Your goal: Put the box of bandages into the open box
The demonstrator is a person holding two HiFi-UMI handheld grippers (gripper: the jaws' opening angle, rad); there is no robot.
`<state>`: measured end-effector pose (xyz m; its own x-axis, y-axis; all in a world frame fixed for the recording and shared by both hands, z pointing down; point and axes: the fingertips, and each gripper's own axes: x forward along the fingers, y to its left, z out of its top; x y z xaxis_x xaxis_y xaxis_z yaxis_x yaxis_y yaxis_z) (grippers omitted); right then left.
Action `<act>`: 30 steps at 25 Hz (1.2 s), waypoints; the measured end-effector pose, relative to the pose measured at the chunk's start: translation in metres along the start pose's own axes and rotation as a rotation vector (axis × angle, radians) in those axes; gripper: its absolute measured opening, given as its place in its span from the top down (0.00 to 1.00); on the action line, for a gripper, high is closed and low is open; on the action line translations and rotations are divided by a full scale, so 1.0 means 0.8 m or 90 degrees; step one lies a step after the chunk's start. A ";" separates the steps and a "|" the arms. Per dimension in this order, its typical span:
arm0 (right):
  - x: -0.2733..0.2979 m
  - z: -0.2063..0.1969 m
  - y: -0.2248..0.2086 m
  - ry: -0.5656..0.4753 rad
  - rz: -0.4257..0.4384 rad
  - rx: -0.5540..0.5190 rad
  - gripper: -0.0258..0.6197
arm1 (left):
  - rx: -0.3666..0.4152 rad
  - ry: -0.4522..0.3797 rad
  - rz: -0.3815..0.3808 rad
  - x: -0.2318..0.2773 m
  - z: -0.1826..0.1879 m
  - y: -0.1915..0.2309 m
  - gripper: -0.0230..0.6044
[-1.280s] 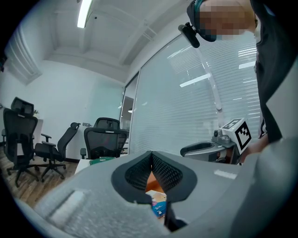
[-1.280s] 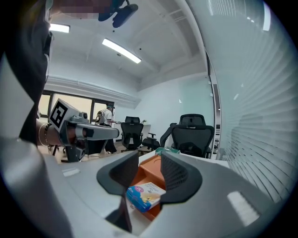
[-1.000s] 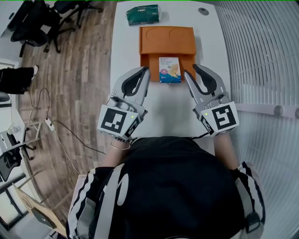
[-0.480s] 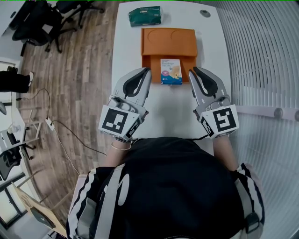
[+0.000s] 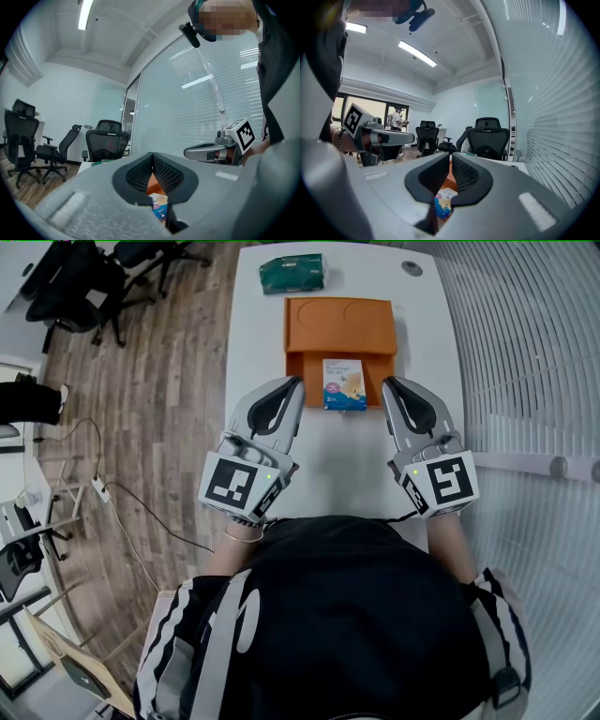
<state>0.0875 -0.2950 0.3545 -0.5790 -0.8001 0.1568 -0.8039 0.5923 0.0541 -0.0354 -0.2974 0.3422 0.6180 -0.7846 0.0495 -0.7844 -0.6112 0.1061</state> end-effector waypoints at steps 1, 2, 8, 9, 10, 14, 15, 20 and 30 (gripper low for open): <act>0.000 0.000 0.000 -0.002 -0.001 0.001 0.94 | 0.000 0.001 -0.002 0.000 -0.001 -0.001 0.96; -0.001 0.002 0.000 -0.005 -0.002 0.000 0.95 | 0.001 -0.003 -0.005 0.000 0.000 -0.001 0.96; -0.004 0.014 0.001 -0.033 -0.006 -0.005 0.96 | 0.003 -0.010 -0.006 -0.001 0.003 -0.002 0.96; -0.005 0.015 0.001 -0.035 -0.007 -0.003 0.96 | 0.004 -0.010 -0.006 -0.001 0.003 -0.002 0.96; -0.005 0.016 0.000 -0.036 -0.008 -0.001 0.96 | 0.004 -0.011 -0.006 -0.001 0.004 -0.003 0.96; -0.006 0.017 -0.001 -0.035 -0.018 -0.001 0.96 | 0.006 -0.016 -0.006 -0.003 0.007 -0.002 0.96; -0.005 0.016 -0.001 -0.034 -0.019 -0.002 0.96 | 0.005 -0.017 -0.005 -0.004 0.006 -0.002 0.96; -0.007 0.016 0.000 -0.035 -0.022 -0.003 0.96 | 0.006 -0.011 0.004 -0.004 0.007 -0.001 0.96; -0.013 0.022 0.007 -0.043 -0.019 -0.002 0.96 | 0.006 -0.004 -0.001 -0.008 0.005 -0.005 0.96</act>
<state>0.0864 -0.2847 0.3356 -0.5631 -0.8217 0.0878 -0.8203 0.5686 0.0612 -0.0362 -0.2906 0.3371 0.6185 -0.7846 0.0432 -0.7842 -0.6129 0.0966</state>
